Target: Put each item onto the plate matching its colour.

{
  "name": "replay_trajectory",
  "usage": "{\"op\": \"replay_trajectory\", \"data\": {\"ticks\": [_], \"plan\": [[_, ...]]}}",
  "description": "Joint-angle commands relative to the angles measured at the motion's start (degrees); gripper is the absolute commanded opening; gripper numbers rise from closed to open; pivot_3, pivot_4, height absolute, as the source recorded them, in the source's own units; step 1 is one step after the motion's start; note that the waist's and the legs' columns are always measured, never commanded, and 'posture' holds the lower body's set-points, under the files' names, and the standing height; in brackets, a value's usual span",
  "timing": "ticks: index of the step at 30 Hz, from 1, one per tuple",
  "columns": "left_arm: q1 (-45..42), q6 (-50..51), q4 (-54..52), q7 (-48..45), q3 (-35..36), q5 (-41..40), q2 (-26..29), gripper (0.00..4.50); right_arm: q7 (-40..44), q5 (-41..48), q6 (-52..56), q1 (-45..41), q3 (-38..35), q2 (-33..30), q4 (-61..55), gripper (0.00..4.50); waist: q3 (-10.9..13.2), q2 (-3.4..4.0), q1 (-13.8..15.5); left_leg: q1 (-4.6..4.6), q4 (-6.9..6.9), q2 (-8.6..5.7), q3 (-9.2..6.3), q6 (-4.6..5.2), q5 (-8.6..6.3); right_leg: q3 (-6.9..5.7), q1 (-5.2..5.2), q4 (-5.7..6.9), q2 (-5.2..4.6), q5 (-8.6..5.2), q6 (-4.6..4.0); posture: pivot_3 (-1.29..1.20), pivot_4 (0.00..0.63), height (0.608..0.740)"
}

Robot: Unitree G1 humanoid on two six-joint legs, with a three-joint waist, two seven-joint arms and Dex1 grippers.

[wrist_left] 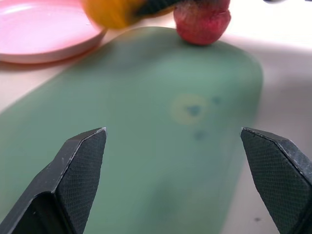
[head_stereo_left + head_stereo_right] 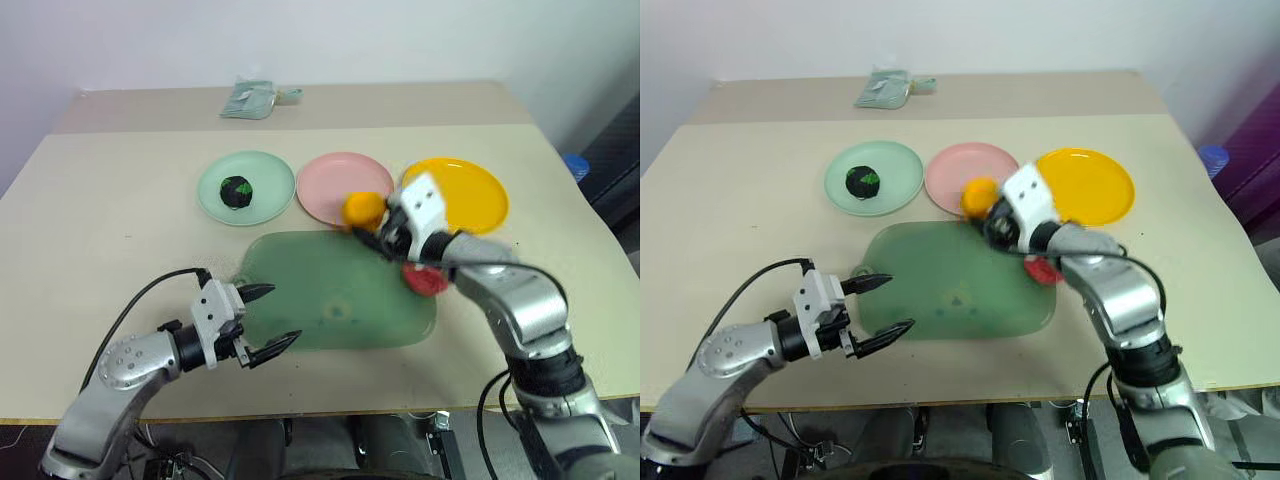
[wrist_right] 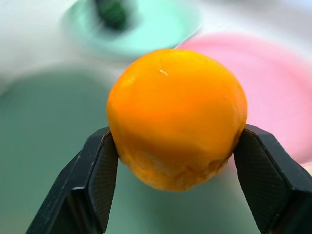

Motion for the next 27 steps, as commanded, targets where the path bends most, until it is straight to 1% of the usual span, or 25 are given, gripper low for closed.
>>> {"op": "replay_trajectory", "data": {"ticks": [1, 3, 6, 7, 8, 9, 12, 15, 18, 20, 23, 25, 27], "plan": [[1.39, -4.12, -1.34, 1.63, -0.9, 1.85, -1.74, 4.5, -7.28, -4.76, 0.59, -5.06, -6.51, -0.38, 8.27, 2.85, -0.01, 0.0, 0.31, 0.01, 0.0, -0.01, 0.01, 0.0, 0.0, 0.0, 0.0, 0.0, -0.01, 0.0, 0.0, 0.0, 0.15, 0.74], [2.17, -5.55, -0.77, 2.04, -1.45, 2.45, -2.61, 4.5, -9.05, -6.03, 0.48, -7.07, -8.48, -0.53, 15.65, 2.85, -0.02, -0.02, 0.35, 0.0, -0.01, -0.03, 0.04, 0.0, 0.0, -0.07, 0.05, -0.03, 0.0, -0.01, -0.01, 0.0, 0.15, 0.74], [3.53, -7.71, -0.07, 2.02, -2.56, 3.77, -3.1, 4.5, -7.87, -6.48, -3.31, -8.54, -9.36, -0.36, 23.08, 2.85, -0.01, 0.0, 0.13, -0.02, -0.06, -0.03, 0.11, 0.0, 0.0, -0.06, 0.04, -0.1, -0.01, -0.01, -0.02, 0.0, 0.15, 0.74], [3.96, -8.44, 0.29, 1.98, -2.86, 4.34, -3.16, 4.5, -6.87, -6.46, -5.2, -8.76, -9.25, -0.36, 24.45, 3.91, 0.03, 0.06, 0.04, -0.02, -0.07, -0.03, 0.14, 0.02, -0.01, -0.03, 0.02, -0.1, -0.01, -0.01, -0.01, 0.0, 0.15, 0.74], [4.32, -9.12, 0.63, 1.99, -3.11, 4.93, -3.23, 4.5, -5.98, -6.75, -6.84, -8.87, -8.85, -0.62, 25.12, 4.33, 0.04, 0.11, -0.14, -0.03, -0.07, -0.04, 0.16, 0.03, -0.01, -0.01, -0.01, -0.1, 0.0, 0.0, -0.01, 0.0, 0.15, 0.74], [4.63, -9.75, 0.92, 1.99, -3.3, 5.43, -3.28, 4.5, -5.05, -7.32, -8.65, -8.77, -8.18, -1.12, 25.14, 4.42, 0.04, 0.18, -0.34, -0.03, -0.09, -0.05, 0.17, 0.04, -0.02, 0.07, -0.07, -0.08, 0.02, 0.0, -0.01, 0.0, 0.15, 0.74], [5.71, -10.52, 0.6, 2.62, -3.45, 6.12, -3.52, 4.5, 0.11, -7.16, -14.92, -6.65, -7.58, -3.27, 20.64, 4.42, 0.06, 0.22, -1.07, -0.05, -0.1, -0.06, 0.16, 0.06, -0.03, 0.11, -0.13, -0.05, 0.05, 0.0, -0.01, 0.0, 0.15, 0.74], [6.45, -10.39, -0.33, 3.25, -3.63, 6.34, -3.52, 4.5, 7.52, -2.54, -17.97, -3.37, -10.06, -5.39, 14.73, 4.42, 0.05, 0.22, -1.23, -0.06, -0.11, 0.0, 0.13, 0.09, -0.05, 0.11, -0.11, -0.07, 0.03, 0.0, 0.0, 0.0, 0.15, 0.74], [5.53, -8.82, -1.56, 3.77, -3.89, 5.91, -3.13, 4.5, 20.29, 4.8, -16.77, 4.61, -12.71, -11.88, 6.84, 4.42, 0.05, 0.22, -0.79, -0.05, -0.09, 0.0, 0.08, 0.1, -0.05, 0.06, 0.01, -0.13, 0.0, 0.0, 0.01, 0.0, 0.15, 0.74], [4.44, -7.68, -2.06, 3.84, -3.99, 5.47, -2.78, 4.5, 25.7, 6.95, -16.26, 10.26, -13.86, -16.22, 3.47, 4.42, 0.05, 0.21, -0.11, -0.01, -0.06, -0.01, 0.06, 0.12, -0.06, -0.03, 0.15, -0.21, -0.01, 0.0, 0.01, 0.0, 0.15, 0.74], [1.81, -5.29, -2.56, 3.83, -4.0, 4.52, -2.29, 4.5, 29.02, 7.76, -16.1, 16.99, -15.98, -20.48, 2.75, 4.42, 0.04, 0.22, 0.18, 0.08, -0.04, 0.0, 0.08, 0.12, -0.07, -0.01, 0.23, -0.19, 0.0, 0.0, 0.01, 0.0, 0.15, 0.74], [0.06, -3.62, -2.87, 3.84, -4.05, 3.8, -2.02, 4.5, 30.07, 8.26, -15.62, 19.85, -17.17, -21.93, 3.2, 4.42, 0.04, 0.23, 0.12, 0.19, -0.02, -0.01, 0.1, 0.13, -0.06, -0.02, 0.31, -0.17, 0.04, 0.0, 0.01, 0.0, 0.15, 0.74], [-1.65, -2.1, -3.05, 3.78, -4.31, 3.22, -1.79, 4.5, 31.45, 8.24, -15.33, 22.63, -16.88, -23.02, 3.22, 4.42, 0.03, 0.24, 0.0, 0.33, -0.03, -0.03, 0.11, 0.13, -0.07, 0.01, 0.4, -0.17, 0.08, -0.01, 0.0, 0.0, 0.15, 0.74]]}}
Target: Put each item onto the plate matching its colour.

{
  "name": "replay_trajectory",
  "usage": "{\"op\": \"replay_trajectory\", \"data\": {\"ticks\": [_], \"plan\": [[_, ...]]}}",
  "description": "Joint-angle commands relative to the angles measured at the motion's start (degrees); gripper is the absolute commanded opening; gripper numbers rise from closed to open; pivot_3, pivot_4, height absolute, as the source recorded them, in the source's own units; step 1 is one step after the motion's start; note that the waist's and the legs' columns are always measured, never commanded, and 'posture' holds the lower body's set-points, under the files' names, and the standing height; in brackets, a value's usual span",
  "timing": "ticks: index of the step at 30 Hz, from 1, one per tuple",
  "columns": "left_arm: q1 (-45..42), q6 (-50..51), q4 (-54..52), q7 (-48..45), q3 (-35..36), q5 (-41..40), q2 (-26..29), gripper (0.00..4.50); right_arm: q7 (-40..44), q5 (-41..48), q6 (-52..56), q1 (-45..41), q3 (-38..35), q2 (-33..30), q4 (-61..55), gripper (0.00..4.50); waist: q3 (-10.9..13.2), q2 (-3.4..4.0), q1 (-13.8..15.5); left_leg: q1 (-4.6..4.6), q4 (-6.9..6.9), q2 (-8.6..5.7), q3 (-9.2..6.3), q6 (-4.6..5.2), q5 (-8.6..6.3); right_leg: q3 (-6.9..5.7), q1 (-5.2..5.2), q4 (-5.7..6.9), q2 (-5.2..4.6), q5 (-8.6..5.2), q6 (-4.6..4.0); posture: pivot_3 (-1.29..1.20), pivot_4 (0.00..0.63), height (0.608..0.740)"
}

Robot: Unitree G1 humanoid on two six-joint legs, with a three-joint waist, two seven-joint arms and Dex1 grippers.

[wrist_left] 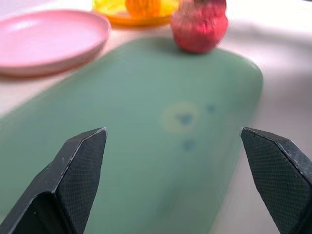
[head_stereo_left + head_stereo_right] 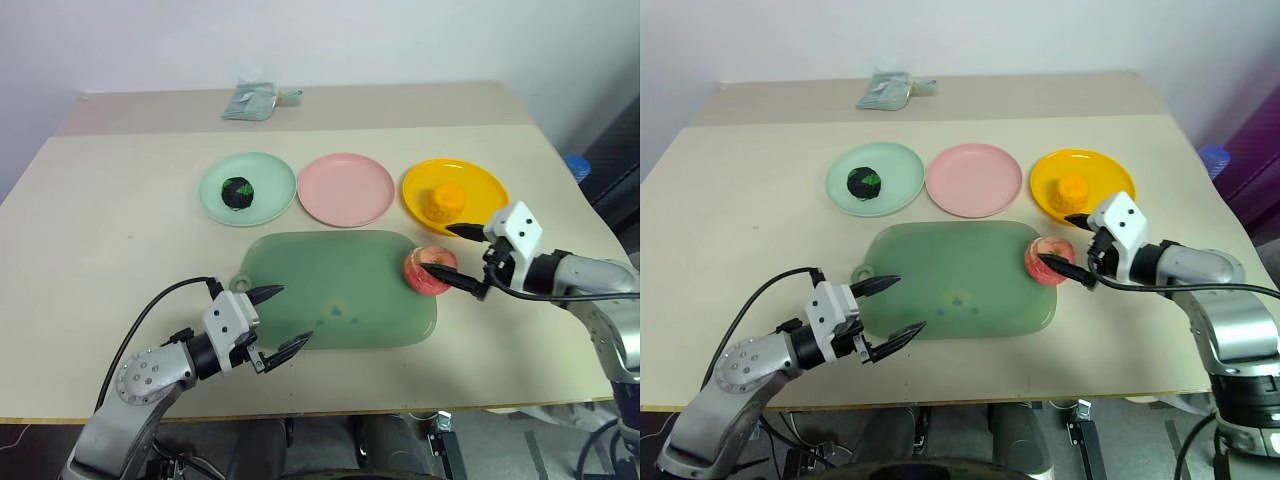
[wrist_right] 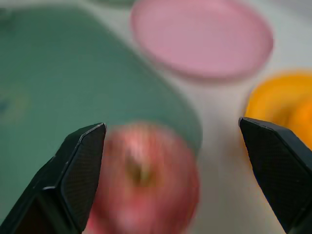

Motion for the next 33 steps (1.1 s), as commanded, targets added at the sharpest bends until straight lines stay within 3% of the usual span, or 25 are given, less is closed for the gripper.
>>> {"op": "replay_trajectory", "data": {"ticks": [1, 3, 9, 15, 17, 20, 24, 33], "plan": [[-2.09, 2.17, -2.67, -0.19, -0.22, -1.84, 0.54, 4.5, 2.19, 0.24, 0.34, 3.1, -1.02, -2.11, -1.11, 4.42, -0.01, -0.01, 0.0, 0.06, -0.01, 0.0, 0.0, 0.01, -0.01, 0.0, 0.07, -0.01, 0.02, 0.0, 0.0, 0.0, 0.15, 0.74], [-3.12, 3.13, -2.72, -0.11, -0.14, -2.26, 0.68, 4.5, 0.73, -0.07, 1.46, 2.52, 0.22, -1.08, -0.27, 4.42, -0.03, -0.05, -0.02, 0.23, -0.04, 0.0, 0.0, 0.04, -0.02, 0.0, 0.23, -0.03, 0.04, -0.01, -0.01, 0.0, 0.15, 0.74], [-3.55, 4.35, -2.81, 0.05, 1.42, -3.14, 1.36, 4.5, -2.3, 2.1, 3.91, -0.03, 0.73, 2.28, -2.23, 1.72, -0.03, -0.09, 0.12, 0.51, -0.05, 0.02, 0.0, 0.05, -0.03, 0.08, 0.49, -0.04, 0.03, -0.01, -0.01, 0.0, 0.15, 0.74], [-1.81, 4.06, -3.54, 0.7, 1.82, -3.02, 1.57, 4.5, -3.24, 1.92, 3.44, -1.1, 1.4, 3.52, -2.39, 1.72, -0.03, -0.1, 0.15, 0.5, -0.06, 0.04, 0.0, 0.05, -0.03, 0.08, 0.47, -0.06, -0.01, -0.02, -0.01, 0.0, 0.15, 0.74], [-1.65, 3.93, -3.5, 0.84, 1.91, -2.94, 1.48, 4.5, -3.1, 6.06, 5.52, -3.13, -0.9, 4.89, -1.78, 1.72, -0.02, -0.1, 0.06, 0.5, -0.07, 0.04, 0.0, 0.05, -0.03, 0.08, 0.46, -0.05, 0.01, -0.01, -0.01, 0.0, 0.15, 0.74], [-1.63, 3.98, -3.5, 0.94, 2.0, -3.02, 1.51, 4.5, -0.29, 12.8, 10.6, -2.78, -4.63, 3.16, -4.23, 2.58, 0.04, -0.01, 0.27, 0.45, -0.08, 0.05, 0.02, 0.05, -0.03, 0.12, 0.38, -0.05, 0.0, -0.01, -0.01, 0.0, 0.15, 0.74], [-2.41, 4.65, -3.47, 0.98, 2.04, -3.38, 1.61, 4.5, -0.09, 12.5, 10.82, -0.56, -5.58, 0.76, -6.14, 4.47, 0.04, -0.04, 0.45, 0.3, -0.1, 0.03, -0.02, 0.07, -0.04, 0.1, 0.29, -0.1, -0.03, -0.03, 0.01, 0.0, 0.15, 0.74], [-5.29, 6.16, -2.88, 1.28, 1.07, -3.72, 1.47, 4.5, -1.56, 1.84, 2.16, 5.11, 0.01, 0.21, -3.39, 4.47, 0.04, -0.04, -0.03, 0.33, -0.1, 0.01, 0.05, 0.07, -0.04, 0.13, 0.27, -0.09, 0.03, -0.02, 0.01, 0.0, 0.15, 0.74]]}}
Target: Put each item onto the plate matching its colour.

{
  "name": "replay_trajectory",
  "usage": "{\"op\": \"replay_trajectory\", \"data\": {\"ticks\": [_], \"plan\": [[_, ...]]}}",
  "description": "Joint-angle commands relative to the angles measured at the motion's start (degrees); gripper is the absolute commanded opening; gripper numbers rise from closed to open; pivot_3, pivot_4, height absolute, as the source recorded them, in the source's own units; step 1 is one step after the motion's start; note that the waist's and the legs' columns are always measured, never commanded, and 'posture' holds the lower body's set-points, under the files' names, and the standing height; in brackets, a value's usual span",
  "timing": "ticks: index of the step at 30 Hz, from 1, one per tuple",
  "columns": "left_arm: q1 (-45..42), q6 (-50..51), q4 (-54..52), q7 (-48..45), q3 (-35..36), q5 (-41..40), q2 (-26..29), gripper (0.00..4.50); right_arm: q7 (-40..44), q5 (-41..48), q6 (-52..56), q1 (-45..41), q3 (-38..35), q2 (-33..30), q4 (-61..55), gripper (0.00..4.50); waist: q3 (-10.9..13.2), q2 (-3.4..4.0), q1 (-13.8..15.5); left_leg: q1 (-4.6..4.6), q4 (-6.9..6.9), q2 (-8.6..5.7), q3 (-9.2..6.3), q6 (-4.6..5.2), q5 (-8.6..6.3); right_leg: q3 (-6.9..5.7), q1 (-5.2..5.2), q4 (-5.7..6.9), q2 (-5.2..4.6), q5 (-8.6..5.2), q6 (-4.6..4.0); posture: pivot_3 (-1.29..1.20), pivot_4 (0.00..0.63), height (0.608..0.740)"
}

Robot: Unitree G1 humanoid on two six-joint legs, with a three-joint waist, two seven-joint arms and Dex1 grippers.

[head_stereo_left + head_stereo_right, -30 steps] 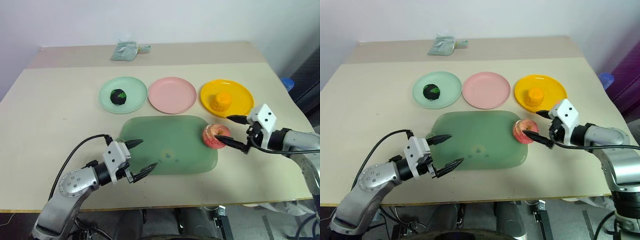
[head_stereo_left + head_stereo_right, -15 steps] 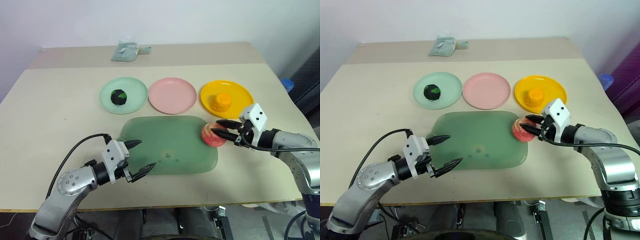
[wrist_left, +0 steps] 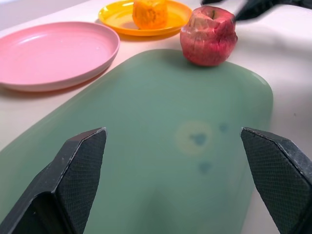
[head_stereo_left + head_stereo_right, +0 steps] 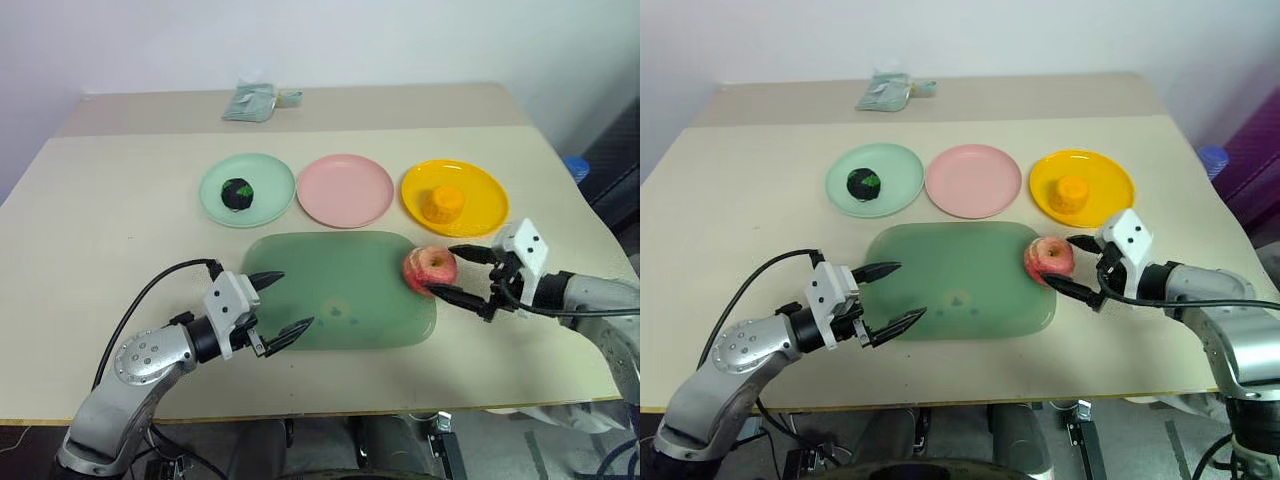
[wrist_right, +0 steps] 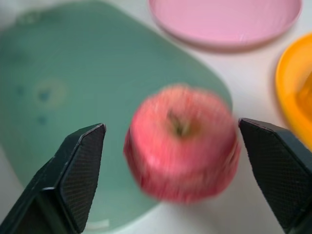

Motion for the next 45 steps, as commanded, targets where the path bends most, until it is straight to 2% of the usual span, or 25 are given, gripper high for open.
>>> {"op": "replay_trajectory", "data": {"ticks": [1, 6, 11, 15, 19, 23, 27, 30, 31, 34, 39, 43, 45], "plan": [[-0.83, 0.23, -1.54, 0.22, -0.09, -0.35, 0.08, 4.5, -1.61, -3.45, -3.85, -0.57, 1.6, 1.02, 1.78, 4.47, 0.0, 0.0, 0.01, 0.01, 0.0, 0.0, 0.0, 0.0, 0.0, 0.0, 0.0, 0.0, 0.02, 0.0, 0.0, 0.0, 0.15, 0.74], [0.21, 0.52, -3.11, 0.77, 0.11, -0.46, 0.33, 4.5, -2.94, -4.09, -5.16, -1.27, 1.65, 3.27, 3.29, 4.47, 0.0, 0.0, 0.16, 0.0, 0.0, 0.01, 0.0, 0.0, 0.0, 0.01, 0.01, -0.01, -0.03, 0.0, 0.0, 0.0, 0.15, 0.74], [3.75, -0.37, -4.82, 0.55, 1.55, -0.6, 0.83, 4.5, -4.35, -3.14, -4.88, -3.75, 0.6, 4.75, 3.27, 2.91, 0.01, 0.0, 0.12, 0.01, -0.01, 0.04, -0.01, 0.0, 0.0, 0.01, 0.01, 0.0, -0.02, 0.0, 0.0, 0.0, 0.15, 0.74], [4.39, -1.08, -3.63, 0.59, 2.73, -0.42, 0.72, 4.5, -6.56, -1.0, -3.42, -9.88, 0.74, 7.86, 2.75, 2.91, 0.01, 0.0, -0.07, 0.01, 0.0, 0.04, 0.0, 0.0, 0.0, 0.02, 0.0, 0.0, -0.02, 0.0, 0.0, 0.0, 0.15, 0.74], [3.5, -1.2, -1.67, 1.23, 3.57, -0.47, -0.1, 4.5, -11.6, -3.67, -2.89, -21.08, 5.91, 14.45, 6.53, 2.91, 0.02, 0.03, -0.31, 0.03, -0.02, 0.03, 0.02, 0.0, 0.0, 0.03, -0.05, 0.03, 0.02, 0.01, -0.01, 0.0, 0.15, 0.74], [3.26, -2.31, 0.64, 1.81, 3.98, 0.43, -0.83, 4.5, -20.84, -12.86, -3.69, -34.67, 13.61, 24.19, 23.29, 2.91, 0.02, 0.01, -0.63, 0.02, -0.05, 0.04, 0.01, 0.0, 0.0, 0.02, -0.07, 0.02, 0.0, 0.0, -0.02, 0.0, 0.15, 0.74], [4.69, -4.21, 1.61, 2.24, 4.3, 1.38, -1.39, 4.5, -23.24, -18.08, -9.36, -41.89, 16.47, 29.52, 38.7, 2.91, 0.02, 0.0, -0.61, -0.23, -0.05, 0.01, -0.03, -0.01, 0.01, -0.02, -0.29, 0.02, -0.08, 0.01, -0.02, 0.0, 0.15, 0.74], [6.53, -5.42, 1.28, 2.97, 4.83, 2.18, -1.87, 4.5, -22.39, -19.07, -13.73, -43.73, 16.24, 30.89, 43.24, 4.23, 0.02, 0.01, -0.56, -0.9, 0.0, -0.04, 0.0, -0.05, 0.03, -0.03, -0.95, 0.06, -0.21, 0.03, 0.01, 0.0, 0.15, 0.74], [7.18, -5.72, 1.06, 3.35, 5.13, 2.31, -2.05, 4.5, -21.65, -18.94, -15.08, -43.66, 15.91, 30.82, 43.03, 4.46, 0.02, 0.01, -0.59, -0.98, 0.0, -0.04, 0.0, -0.05, 0.03, -0.03, -1.03, 0.06, -0.23, 0.03, 0.01, 0.0, 0.15, 0.74], [9.03, -6.38, 0.4, 4.36, 6.46, 2.44, -2.39, 4.5, -18.13, -17.79, -18.46, -41.33, 14.5, 28.4, 37.91, 4.46, 0.02, 0.01, -0.79, -0.98, -0.03, -0.02, 0.0, -0.05, 0.03, -0.03, -1.05, 0.05, -0.22, 0.03, 0.01, 0.0, 0.15, 0.74], [11.16, -7.38, 1.81, 6.41, 12.37, 1.92, -2.8, 4.5, -7.2, -10.28, -15.88, -32.27, 8.18, 18.49, 24.42, 4.46, 0.02, 0.01, -0.14, -0.92, -0.01, 0.0, -0.06, -0.04, 0.02, -0.06, -0.92, 0.06, -0.2, 0.03, 0.01, 0.0, 0.15, 0.74], [12.36, -7.92, 5.04, 7.25, 19.28, 0.72, -2.92, 4.5, 2.97, -2.76, -11.54, -19.59, 0.75, 8.2, 17.65, 4.46, 0.01, 0.01, 0.38, -0.71, 0.0, 0.01, -0.06, -0.03, 0.02, -0.09, -0.68, 0.03, -0.16, 0.02, 0.0, 0.0, 0.15, 0.74], [13.39, -8.67, 7.95, 6.49, 23.38, -0.1, -2.31, 4.5, 5.38, -0.03, -8.97, -12.28, -2.99, 4.99, 15.47, 4.46, 0.01, 0.0, 0.32, -0.64, 0.02, 0.02, -0.05, -0.03, 0.02, -0.11, -0.58, 0.01, -0.13, 0.01, -0.01, 0.0, 0.15, 0.74]]}}
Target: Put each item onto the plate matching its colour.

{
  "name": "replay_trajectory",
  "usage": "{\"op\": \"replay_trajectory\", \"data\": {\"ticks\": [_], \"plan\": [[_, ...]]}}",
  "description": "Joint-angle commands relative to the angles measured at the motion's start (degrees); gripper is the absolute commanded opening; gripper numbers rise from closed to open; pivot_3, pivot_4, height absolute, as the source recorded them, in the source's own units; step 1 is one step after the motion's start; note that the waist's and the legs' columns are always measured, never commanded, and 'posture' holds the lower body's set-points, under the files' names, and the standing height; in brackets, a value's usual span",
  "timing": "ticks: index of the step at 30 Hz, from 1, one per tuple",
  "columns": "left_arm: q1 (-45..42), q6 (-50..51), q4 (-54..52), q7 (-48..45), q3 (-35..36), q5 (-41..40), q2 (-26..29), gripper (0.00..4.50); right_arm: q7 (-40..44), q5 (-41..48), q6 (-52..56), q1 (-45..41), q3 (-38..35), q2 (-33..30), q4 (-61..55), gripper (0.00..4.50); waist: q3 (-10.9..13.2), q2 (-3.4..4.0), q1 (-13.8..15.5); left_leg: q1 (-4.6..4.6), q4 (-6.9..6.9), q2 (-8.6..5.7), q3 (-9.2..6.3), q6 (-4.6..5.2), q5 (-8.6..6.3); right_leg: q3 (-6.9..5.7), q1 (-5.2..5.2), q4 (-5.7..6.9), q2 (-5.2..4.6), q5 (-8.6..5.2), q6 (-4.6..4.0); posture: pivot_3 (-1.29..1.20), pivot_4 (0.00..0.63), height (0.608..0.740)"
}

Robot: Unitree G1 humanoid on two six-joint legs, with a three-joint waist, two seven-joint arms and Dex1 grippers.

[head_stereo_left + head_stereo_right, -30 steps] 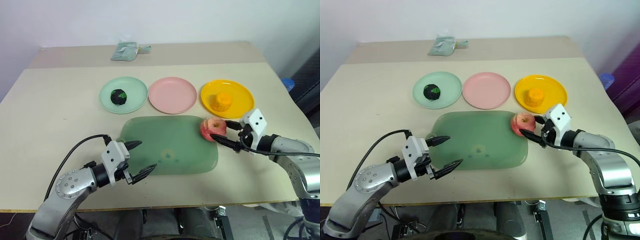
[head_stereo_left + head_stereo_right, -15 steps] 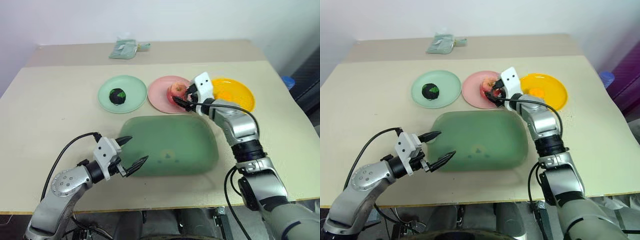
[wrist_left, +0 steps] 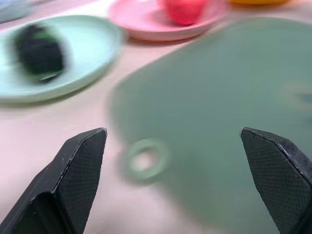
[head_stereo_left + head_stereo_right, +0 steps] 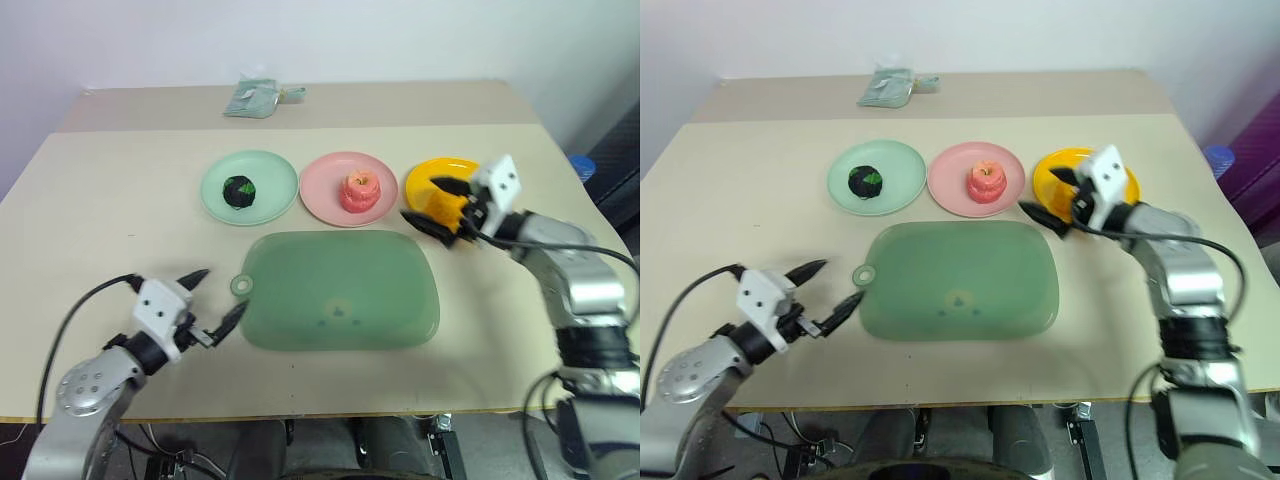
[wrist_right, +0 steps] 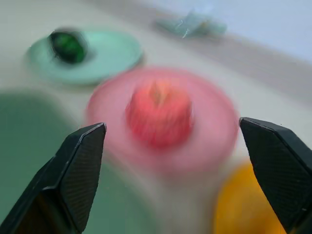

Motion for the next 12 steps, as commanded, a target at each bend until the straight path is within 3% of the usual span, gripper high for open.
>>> {"op": "replay_trajectory", "data": {"ticks": [1, 8, 12], "plan": [[1.61, -2.31, 3.33, -0.95, 7.31, -1.56, 0.81, 4.5, 4.56, 5.09, 3.14, 8.5, -6.65, -4.05, -5.13, 4.46, 0.0, 0.0, -0.07, 0.01, 0.01, 0.0, 0.01, 0.0, 0.0, 0.0, 0.03, 0.01, 0.0, 0.0, 0.0, 0.0, 0.15, 0.74], [3.72, -4.07, 7.69, -3.0, 11.74, -1.58, 1.81, 4.5, 4.96, 6.21, 2.17, 16.5, -11.19, -5.35, -5.9, 4.46, 0.01, -0.01, -1.42, 0.51, 0.0, 0.0, 0.13, 0.0, 0.0, 0.12, 0.41, 0.02, 0.13, -0.01, -0.02, 0.0, 0.15, 0.74], [3.18, -3.8, 6.75, -1.67, 11.3, -1.48, 0.91, 4.5, 5.52, 4.02, 0.23, 15.58, -8.18, -4.92, -4.34, 4.46, 0.02, -0.03, -1.49, 0.56, -0.03, 0.02, 0.11, 0.02, -0.01, 0.11, 0.47, 0.02, 0.11, -0.01, -0.02, 0.0, 0.15, 0.74]]}}
